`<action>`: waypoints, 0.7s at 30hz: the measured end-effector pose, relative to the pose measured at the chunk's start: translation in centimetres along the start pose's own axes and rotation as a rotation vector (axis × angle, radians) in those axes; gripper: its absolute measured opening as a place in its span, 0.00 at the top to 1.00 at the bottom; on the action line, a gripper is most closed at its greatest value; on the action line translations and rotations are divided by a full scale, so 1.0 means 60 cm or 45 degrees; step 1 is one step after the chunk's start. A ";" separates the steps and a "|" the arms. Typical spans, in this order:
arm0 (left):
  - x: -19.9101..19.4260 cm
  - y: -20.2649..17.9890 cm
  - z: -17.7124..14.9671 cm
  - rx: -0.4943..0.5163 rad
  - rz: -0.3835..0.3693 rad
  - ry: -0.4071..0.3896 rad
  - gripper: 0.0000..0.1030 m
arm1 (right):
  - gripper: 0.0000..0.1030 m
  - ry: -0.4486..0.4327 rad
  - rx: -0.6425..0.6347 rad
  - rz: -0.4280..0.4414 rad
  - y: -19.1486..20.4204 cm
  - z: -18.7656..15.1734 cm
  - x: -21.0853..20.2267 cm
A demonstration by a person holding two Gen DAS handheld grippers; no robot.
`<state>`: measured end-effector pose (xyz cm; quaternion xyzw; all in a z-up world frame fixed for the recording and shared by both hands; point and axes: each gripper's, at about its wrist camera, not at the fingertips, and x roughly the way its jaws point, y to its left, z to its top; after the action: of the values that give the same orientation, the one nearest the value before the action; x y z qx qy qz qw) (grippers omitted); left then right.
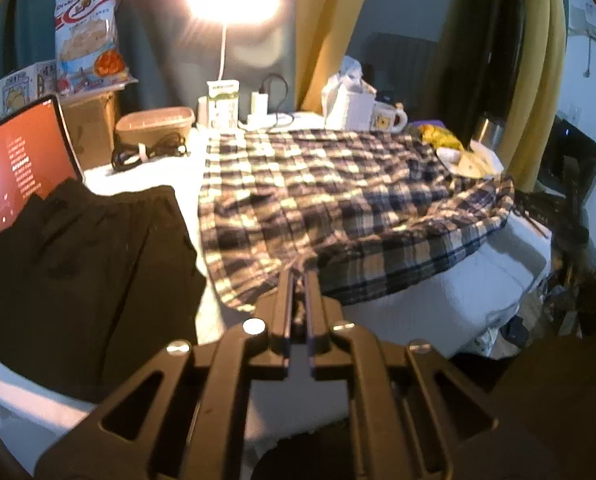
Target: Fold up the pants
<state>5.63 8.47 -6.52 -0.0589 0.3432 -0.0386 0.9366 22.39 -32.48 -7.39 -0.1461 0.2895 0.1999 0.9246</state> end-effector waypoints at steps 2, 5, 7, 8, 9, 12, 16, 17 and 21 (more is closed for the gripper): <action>0.002 0.005 0.018 -0.002 0.002 -0.019 0.95 | 0.93 -0.016 0.017 -0.011 -0.002 0.013 -0.003; 0.004 0.011 0.044 0.009 0.019 -0.049 0.95 | 0.93 -0.051 0.049 -0.021 -0.006 0.032 -0.005; 0.008 0.017 0.064 0.011 0.024 -0.074 0.95 | 0.93 -0.084 0.081 -0.032 -0.008 0.045 -0.009; 0.010 0.021 0.074 0.005 0.023 -0.085 0.95 | 0.93 -0.101 0.100 -0.032 -0.010 0.052 -0.008; 0.012 0.024 0.081 0.000 0.022 -0.094 0.95 | 0.93 -0.113 0.113 -0.035 -0.012 0.058 -0.007; 0.017 0.032 0.109 -0.008 0.016 -0.132 0.95 | 0.93 -0.145 0.159 -0.026 -0.020 0.074 -0.006; 0.033 0.041 0.148 -0.009 -0.005 -0.175 0.95 | 0.93 -0.180 0.205 -0.033 -0.035 0.097 -0.002; 0.041 0.043 0.160 -0.001 -0.001 -0.188 0.95 | 0.93 -0.189 0.219 -0.037 -0.040 0.105 0.002; 0.064 0.055 0.198 -0.010 -0.017 -0.218 0.95 | 0.93 -0.220 0.267 -0.050 -0.055 0.128 0.017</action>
<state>16.35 12.31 -0.45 -0.0678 0.2615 -0.0382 0.9621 28.30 -32.11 -1.43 -0.0366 0.2250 0.1622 0.9600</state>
